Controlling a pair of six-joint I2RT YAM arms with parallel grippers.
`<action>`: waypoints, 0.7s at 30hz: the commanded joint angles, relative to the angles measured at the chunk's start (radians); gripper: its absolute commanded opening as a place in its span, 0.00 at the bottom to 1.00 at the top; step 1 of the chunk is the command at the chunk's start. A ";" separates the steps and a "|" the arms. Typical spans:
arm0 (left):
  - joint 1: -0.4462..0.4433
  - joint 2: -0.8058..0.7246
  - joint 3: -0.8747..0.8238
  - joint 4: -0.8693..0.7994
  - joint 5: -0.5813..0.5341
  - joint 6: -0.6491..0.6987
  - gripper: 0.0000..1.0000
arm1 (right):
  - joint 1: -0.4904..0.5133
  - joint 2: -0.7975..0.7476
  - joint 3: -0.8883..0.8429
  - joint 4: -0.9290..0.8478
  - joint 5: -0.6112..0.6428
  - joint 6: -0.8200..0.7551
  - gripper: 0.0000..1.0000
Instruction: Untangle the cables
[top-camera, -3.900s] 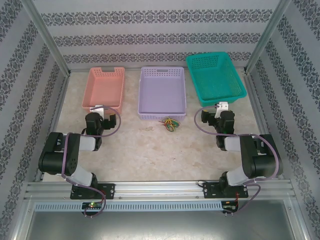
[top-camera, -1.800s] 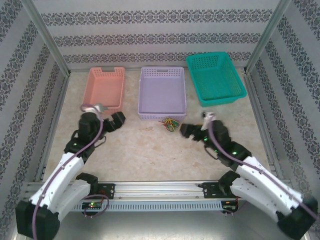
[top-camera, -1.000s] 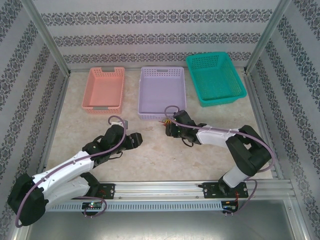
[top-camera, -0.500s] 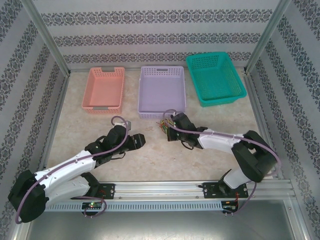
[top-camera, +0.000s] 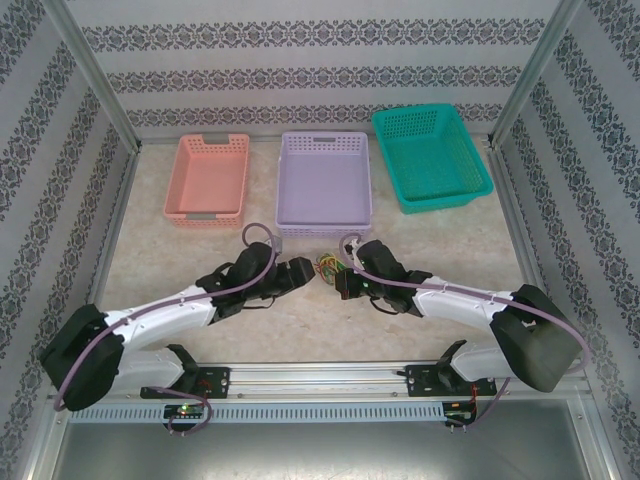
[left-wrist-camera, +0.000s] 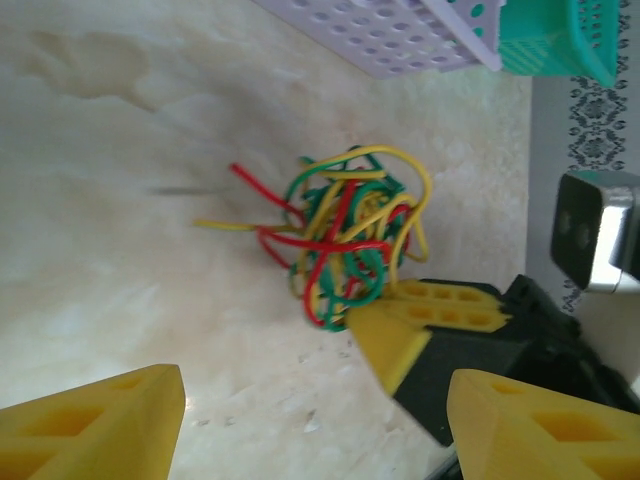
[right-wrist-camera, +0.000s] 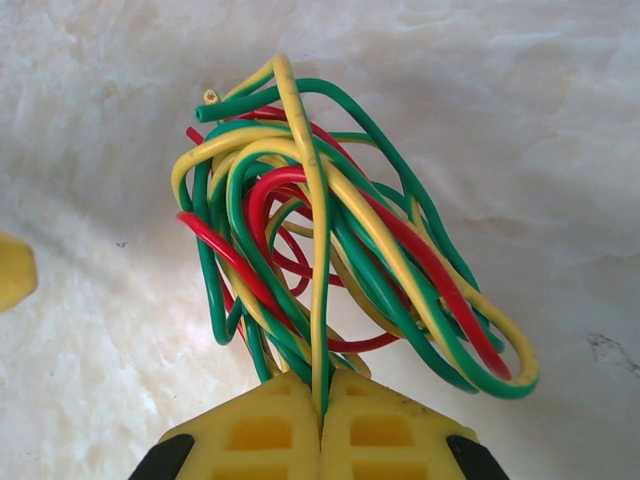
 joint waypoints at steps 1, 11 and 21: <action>-0.017 0.061 0.044 0.065 0.041 -0.062 0.69 | 0.027 0.003 0.004 0.046 -0.029 0.013 0.00; -0.034 0.214 0.110 0.023 -0.003 -0.058 0.58 | 0.062 0.028 0.005 0.092 -0.035 0.041 0.00; -0.035 0.301 0.106 0.070 -0.064 -0.017 0.16 | 0.052 -0.007 -0.023 0.138 -0.075 0.072 0.00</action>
